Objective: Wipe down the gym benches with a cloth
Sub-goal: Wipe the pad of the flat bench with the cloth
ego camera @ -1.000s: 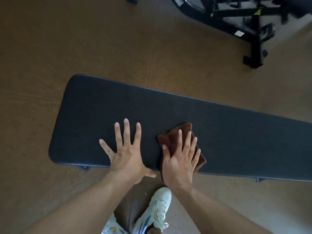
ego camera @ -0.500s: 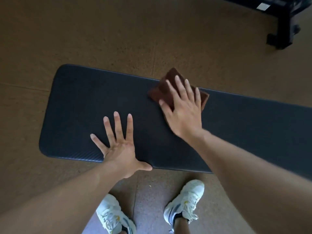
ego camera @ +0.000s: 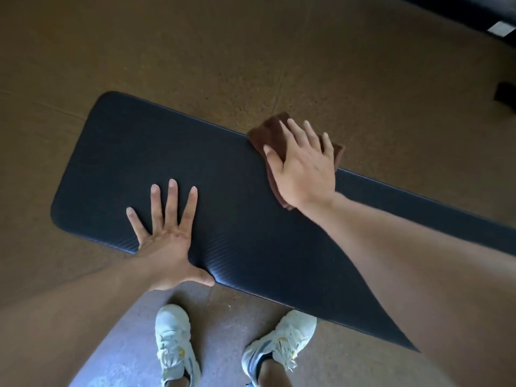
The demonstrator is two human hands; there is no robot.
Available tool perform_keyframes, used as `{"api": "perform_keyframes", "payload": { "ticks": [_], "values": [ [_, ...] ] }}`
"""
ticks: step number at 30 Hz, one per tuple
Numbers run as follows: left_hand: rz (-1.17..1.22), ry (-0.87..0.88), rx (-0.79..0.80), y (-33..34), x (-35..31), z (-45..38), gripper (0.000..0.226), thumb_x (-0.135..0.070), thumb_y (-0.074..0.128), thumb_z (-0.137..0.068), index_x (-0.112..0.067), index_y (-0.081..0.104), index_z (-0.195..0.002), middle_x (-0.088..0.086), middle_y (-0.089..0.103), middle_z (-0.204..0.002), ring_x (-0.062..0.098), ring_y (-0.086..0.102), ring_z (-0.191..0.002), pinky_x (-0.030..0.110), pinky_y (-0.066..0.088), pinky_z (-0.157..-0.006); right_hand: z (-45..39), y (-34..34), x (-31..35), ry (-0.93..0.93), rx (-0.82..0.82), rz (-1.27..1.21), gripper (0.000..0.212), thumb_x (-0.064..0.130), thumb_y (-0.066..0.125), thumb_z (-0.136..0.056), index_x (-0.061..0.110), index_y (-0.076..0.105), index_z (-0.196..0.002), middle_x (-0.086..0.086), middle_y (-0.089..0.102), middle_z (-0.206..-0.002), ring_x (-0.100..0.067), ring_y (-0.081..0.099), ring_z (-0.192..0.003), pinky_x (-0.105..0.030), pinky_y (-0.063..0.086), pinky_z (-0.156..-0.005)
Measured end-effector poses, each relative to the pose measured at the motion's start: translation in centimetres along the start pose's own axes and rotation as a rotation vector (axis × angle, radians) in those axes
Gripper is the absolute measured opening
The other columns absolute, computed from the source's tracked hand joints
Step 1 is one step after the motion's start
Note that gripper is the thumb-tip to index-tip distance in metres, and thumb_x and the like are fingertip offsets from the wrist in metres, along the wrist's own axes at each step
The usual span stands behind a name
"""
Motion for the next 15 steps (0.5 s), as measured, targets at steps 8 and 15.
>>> {"api": "perform_keyframes", "payload": {
  "ticks": [8,15],
  "values": [
    [0.023,0.017,-0.010,0.3,0.1,0.0,0.171,-0.078,0.084,-0.048,-0.033,-0.055,-0.136,-0.001,-0.070,-0.134,0.031,-0.063,-0.128,0.072,-0.026,-0.110,13.7,3.0,1.5,-0.350,0.005,0.036,0.056,0.044,0.049,-0.103,0.030,0.044,-0.157,0.009,0.035,-0.169,-0.022,0.023,-0.160,-0.055,0.017,-0.128],
    [0.037,0.067,-0.104,1.0,0.8,-0.6,0.171,-0.079,0.084,-0.046,-0.034,-0.053,-0.139,-0.001,-0.069,-0.136,0.030,-0.062,-0.128,0.073,-0.024,-0.110,17.8,4.7,0.9,-0.619,0.153,0.230,0.062,0.056,0.044,-0.102,0.036,0.038,-0.159,0.009,0.031,-0.170,-0.026,0.023,-0.160,-0.059,0.015,-0.128]
  ]
}}
Point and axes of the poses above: each hand's wrist, its own z-axis away from the middle knuckle, its own y-axis out of the palm, x = y × z, the point moved 4 cm from there along -z, towards the middle knuckle
